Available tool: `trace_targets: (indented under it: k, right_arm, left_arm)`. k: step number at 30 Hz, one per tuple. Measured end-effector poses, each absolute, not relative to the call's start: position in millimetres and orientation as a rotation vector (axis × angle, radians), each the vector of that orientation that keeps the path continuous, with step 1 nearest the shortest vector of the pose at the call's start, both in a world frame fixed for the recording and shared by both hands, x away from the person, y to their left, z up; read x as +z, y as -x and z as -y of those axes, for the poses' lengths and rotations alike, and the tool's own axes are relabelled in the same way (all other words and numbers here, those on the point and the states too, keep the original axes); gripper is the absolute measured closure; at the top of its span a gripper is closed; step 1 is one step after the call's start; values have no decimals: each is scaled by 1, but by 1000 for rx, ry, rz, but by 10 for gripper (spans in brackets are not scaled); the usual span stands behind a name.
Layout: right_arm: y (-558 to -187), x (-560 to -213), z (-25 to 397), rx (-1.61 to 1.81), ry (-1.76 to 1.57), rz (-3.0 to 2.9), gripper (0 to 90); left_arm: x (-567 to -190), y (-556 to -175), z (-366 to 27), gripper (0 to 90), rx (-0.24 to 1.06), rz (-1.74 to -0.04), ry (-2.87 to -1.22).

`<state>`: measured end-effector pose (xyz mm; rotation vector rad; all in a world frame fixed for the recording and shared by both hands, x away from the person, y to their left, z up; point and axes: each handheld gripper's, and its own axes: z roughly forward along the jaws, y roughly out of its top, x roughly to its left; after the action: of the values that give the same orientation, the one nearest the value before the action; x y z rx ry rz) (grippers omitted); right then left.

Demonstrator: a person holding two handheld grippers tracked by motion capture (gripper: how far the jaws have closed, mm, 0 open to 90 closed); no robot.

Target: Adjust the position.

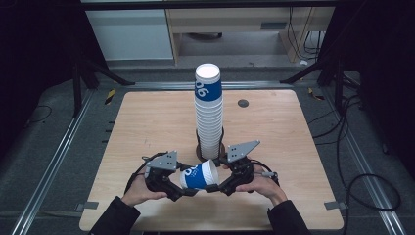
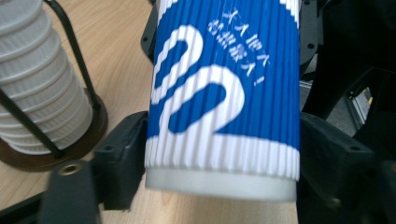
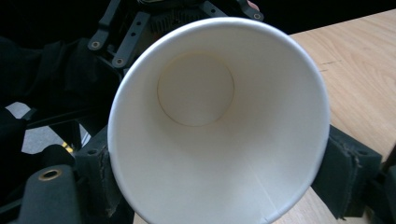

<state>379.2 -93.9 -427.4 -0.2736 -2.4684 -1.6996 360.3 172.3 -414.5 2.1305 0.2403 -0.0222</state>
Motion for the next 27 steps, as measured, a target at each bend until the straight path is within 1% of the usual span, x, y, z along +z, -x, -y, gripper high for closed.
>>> trace_targets:
  k: [5,10,13,18,21,24,27]
  right_arm:
    - [-380,-423,101,-1684,290,2521,171]
    - [-378,-426,96,-1562,274,2643,168]
    - [-375,-431,88,-1481,244,2692,167]
    - [-371,-436,76,-1411,188,2718,167]
    - [-369,-437,72,-1406,170,2714,167]
    - [-369,-437,70,-1410,161,2718,166]
    - [-369,-437,71,-1419,171,2719,157]
  left_arm:
    - [-414,-362,-175,176,-25,-266,-2145]
    - [-424,-363,-167,164,-26,-287,-2271]
    - [-431,-362,-160,169,-37,-257,-2353]
    - [-439,-358,-149,189,-47,-218,-2434]
    - [-441,-358,-147,215,-55,-207,-2449]
    - [-441,-357,-147,273,-56,-202,-2450]
    - [-440,-357,-148,278,-39,-207,-2444]
